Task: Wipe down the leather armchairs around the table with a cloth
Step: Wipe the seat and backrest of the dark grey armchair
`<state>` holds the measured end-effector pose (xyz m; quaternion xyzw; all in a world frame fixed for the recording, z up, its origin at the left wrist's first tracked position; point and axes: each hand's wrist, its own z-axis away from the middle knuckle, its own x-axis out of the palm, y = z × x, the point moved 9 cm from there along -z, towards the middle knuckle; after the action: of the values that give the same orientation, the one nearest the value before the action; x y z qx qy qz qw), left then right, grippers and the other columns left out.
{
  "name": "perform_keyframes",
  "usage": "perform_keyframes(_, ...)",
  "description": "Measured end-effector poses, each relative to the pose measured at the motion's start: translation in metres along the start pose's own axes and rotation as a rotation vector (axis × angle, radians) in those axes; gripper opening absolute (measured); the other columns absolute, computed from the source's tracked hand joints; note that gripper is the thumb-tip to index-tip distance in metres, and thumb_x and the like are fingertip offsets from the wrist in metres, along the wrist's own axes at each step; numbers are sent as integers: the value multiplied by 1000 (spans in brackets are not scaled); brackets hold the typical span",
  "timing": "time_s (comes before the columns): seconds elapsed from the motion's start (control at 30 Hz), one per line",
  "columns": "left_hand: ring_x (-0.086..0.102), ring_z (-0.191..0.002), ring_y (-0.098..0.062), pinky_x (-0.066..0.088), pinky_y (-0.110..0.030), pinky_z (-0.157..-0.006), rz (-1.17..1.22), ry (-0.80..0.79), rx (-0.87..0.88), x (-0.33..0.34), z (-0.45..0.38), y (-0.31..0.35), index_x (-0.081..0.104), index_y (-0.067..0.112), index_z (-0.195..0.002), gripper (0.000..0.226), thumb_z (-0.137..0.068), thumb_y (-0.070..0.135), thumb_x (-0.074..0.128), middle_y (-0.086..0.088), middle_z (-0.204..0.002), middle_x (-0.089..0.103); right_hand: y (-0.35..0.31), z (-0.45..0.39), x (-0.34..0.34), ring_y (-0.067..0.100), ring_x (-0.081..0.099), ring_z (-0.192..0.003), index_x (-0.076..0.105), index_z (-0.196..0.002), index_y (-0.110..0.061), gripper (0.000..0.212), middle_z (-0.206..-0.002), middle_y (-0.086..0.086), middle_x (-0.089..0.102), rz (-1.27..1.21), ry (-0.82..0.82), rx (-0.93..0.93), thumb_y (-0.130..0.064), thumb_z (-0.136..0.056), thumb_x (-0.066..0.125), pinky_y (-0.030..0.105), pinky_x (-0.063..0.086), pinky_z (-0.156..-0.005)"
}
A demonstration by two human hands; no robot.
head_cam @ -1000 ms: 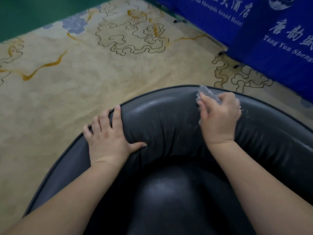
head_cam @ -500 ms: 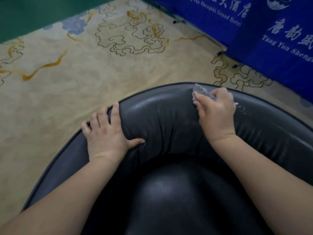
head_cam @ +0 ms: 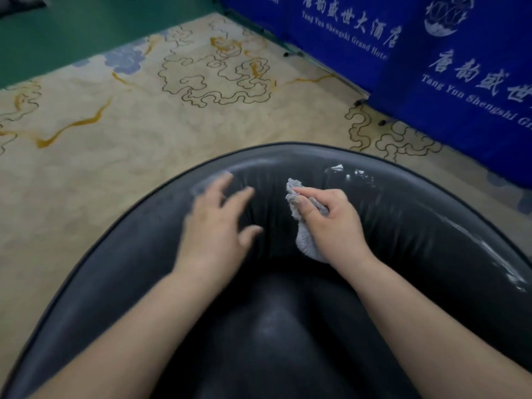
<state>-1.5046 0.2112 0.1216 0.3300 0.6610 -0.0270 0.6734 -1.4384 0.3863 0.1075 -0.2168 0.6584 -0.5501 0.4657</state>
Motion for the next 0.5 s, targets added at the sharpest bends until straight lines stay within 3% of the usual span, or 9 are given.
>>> perform_keyframes(0.07, 41, -130, -9, 41, -31, -106, 488, -129, 60, 12, 27, 51, 45, 32, -139, 75, -72, 34, 80, 10, -151, 27, -1, 16, -8, -19, 54, -85, 67, -99, -34, 14, -109, 4, 57, -101, -6, 43, -26, -94, 57, 0, 37, -81)
perform_keyframes(0.1, 37, -132, 0, 38, -22, -106, 638, -194, 56, 18, 39, 68, 42, 34, -140, 81, -69, 36, 80, 16, -150, 25, -1, 22, -7, -16, 57, -86, 68, -101, -29, 17, -110, 3, 59, -186, -25, 80, -30, -97, 51, 3, 42, -81)
perform_keyframes(0.17, 21, -133, 16, 24, -1, -102, 748, -205, 3, 26, 54, 88, 40, 34, -141, 87, -63, 36, 79, 23, -149, 24, 6, 37, -5, -10, 62, -90, 66, -111, -14, 37, -109, -1, 65, -429, -108, 204, -38, -98, 42, 8, 48, -80)
perform_keyframes(0.23, 17, -128, 24, 19, 6, -95, 776, -154, -67, 30, 59, 92, 43, 34, -139, 88, -63, 25, 84, 25, -145, 28, 14, 48, -4, 3, 63, -105, 62, -121, -12, 56, -118, 1, 66, -598, -216, 268, -55, -93, 41, 21, 50, -93)
perform_keyframes(0.3, 25, -123, 26, 23, 5, -95, 772, -123, -128, 36, 59, 90, 44, 36, -137, 86, -65, 13, 85, 26, -138, 35, 17, 56, -10, 11, 58, -117, 62, -124, -21, 56, -127, 0, 62, -588, -312, 227, -61, -90, 42, 34, 45, -102)
perform_keyframes(0.37, 43, -119, 15, 36, -8, -101, 782, -110, -186, 44, 58, 85, 51, 38, -130, 78, -65, 11, 86, 21, -132, 46, 14, 58, -24, 4, 56, -117, 61, -126, -24, 38, -128, -4, 59, -406, -350, 121, -42, -95, 48, 25, 43, -101)
perform_keyframes(0.43, 58, -109, -3, 48, -31, -98, 796, -85, -259, 53, 57, 79, 59, 38, -119, 66, -65, 12, 86, 13, -120, 59, 5, 53, -49, -2, 53, -114, 59, -128, -25, 36, -123, -8, 57, -66, -280, -71, -25, -92, 58, 15, 40, -99)
perform_keyframes(0.5, 63, -101, -9, 51, -37, -93, 822, -36, -312, 56, 56, 76, 59, 36, -109, 56, -67, 8, 84, 10, -111, 63, -1, 45, -80, 3, 49, -117, 55, -131, -26, 50, -123, -9, 54, 308, -182, -271, -28, -83, 67, 23, 37, -105)
